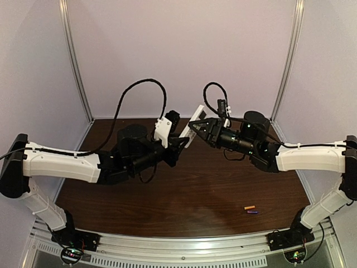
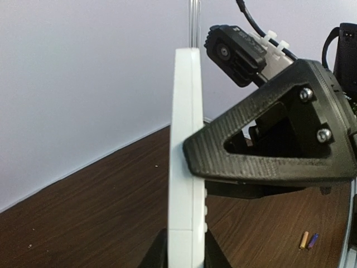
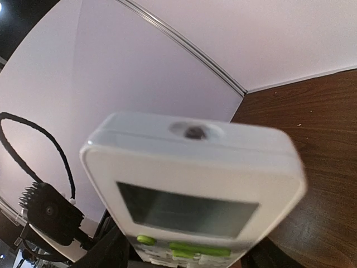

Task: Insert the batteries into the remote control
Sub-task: Pass from the right arm to the left, then pass from the left arm to the right

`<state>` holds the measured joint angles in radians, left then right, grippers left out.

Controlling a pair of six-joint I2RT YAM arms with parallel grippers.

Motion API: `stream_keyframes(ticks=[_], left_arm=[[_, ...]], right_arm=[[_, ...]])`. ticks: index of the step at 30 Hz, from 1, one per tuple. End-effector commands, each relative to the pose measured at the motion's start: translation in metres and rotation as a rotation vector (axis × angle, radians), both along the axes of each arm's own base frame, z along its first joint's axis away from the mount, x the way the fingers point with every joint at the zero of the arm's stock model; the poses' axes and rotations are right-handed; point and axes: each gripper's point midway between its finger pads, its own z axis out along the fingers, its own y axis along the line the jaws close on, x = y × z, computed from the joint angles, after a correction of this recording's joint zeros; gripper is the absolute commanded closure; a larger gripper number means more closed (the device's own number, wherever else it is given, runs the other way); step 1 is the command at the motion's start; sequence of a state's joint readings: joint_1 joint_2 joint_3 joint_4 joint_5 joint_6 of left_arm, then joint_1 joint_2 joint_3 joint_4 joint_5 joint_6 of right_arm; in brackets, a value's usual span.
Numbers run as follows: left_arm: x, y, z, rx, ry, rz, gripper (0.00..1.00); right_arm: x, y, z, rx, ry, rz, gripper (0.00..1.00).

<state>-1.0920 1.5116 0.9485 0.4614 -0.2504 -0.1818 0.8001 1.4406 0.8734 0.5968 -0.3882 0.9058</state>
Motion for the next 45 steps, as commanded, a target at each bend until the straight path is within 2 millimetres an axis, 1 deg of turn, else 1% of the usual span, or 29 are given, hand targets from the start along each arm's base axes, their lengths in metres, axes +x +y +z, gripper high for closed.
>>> stream_keyframes(ticks=[1,2,5,7,10,12,14,17,21,23,26,28,30,33,36,39,45], left_arm=[[0.019,0.013,0.022,0.019,-0.095,0.089,0.84],[0.02,0.015,0.021,0.043,-0.11,0.098,0.86],[0.025,0.024,0.018,0.117,-0.152,0.143,0.91],[0.027,0.029,0.014,0.177,-0.189,0.166,0.93],[0.031,0.038,0.008,0.247,-0.23,0.207,0.93],[0.029,0.04,0.005,0.297,-0.275,0.223,0.93],[0.025,0.041,0.005,0.355,-0.346,0.247,0.93],[0.017,0.038,0.003,0.427,-0.429,0.261,0.94],[0.008,0.031,-0.001,0.514,-0.519,0.278,0.94],[0.001,0.025,-0.003,0.549,-0.567,0.28,0.95],[-0.008,0.017,-0.005,0.591,-0.632,0.274,0.95],[-0.012,0.012,-0.008,0.616,-0.665,0.283,0.95],[-0.015,0.011,-0.008,0.643,-0.697,0.302,0.95],[-0.021,0.008,-0.006,0.666,-0.748,0.323,0.95],[-0.023,0.008,-0.006,0.688,-0.782,0.345,0.95],[-0.022,0.009,-0.006,0.715,-0.808,0.371,0.96],[-0.024,0.008,-0.009,0.771,-0.859,0.396,0.95]], right_arm=[[-0.017,-0.005,0.007,-0.017,0.014,0.034,0.21],[-0.016,-0.009,0.007,-0.03,0.025,0.02,0.15],[-0.013,-0.02,0.004,-0.08,0.062,-0.03,0.01],[-0.011,-0.031,-0.001,-0.119,0.102,-0.068,0.0],[-0.01,-0.043,-0.004,-0.132,0.156,-0.101,0.0],[-0.007,-0.049,-0.011,-0.149,0.205,-0.12,0.0],[-0.004,-0.053,-0.013,-0.154,0.247,-0.135,0.0],[-0.003,-0.049,-0.012,-0.157,0.281,-0.115,0.0],[-0.004,-0.04,-0.007,-0.147,0.301,-0.068,0.0],[-0.004,-0.037,-0.012,-0.155,0.326,-0.057,0.0],[-0.004,-0.031,-0.018,-0.146,0.356,-0.034,0.05],[-0.005,-0.03,-0.017,-0.12,0.364,-0.025,0.11],[-0.004,-0.029,-0.017,-0.107,0.375,-0.024,0.18],[-0.002,-0.033,-0.019,-0.097,0.394,-0.037,0.25],[-0.001,-0.039,-0.021,-0.055,0.422,-0.047,0.38],[-0.003,-0.038,-0.025,-0.042,0.447,-0.029,0.51],[-0.005,-0.038,-0.032,-0.042,0.466,-0.02,0.61]])
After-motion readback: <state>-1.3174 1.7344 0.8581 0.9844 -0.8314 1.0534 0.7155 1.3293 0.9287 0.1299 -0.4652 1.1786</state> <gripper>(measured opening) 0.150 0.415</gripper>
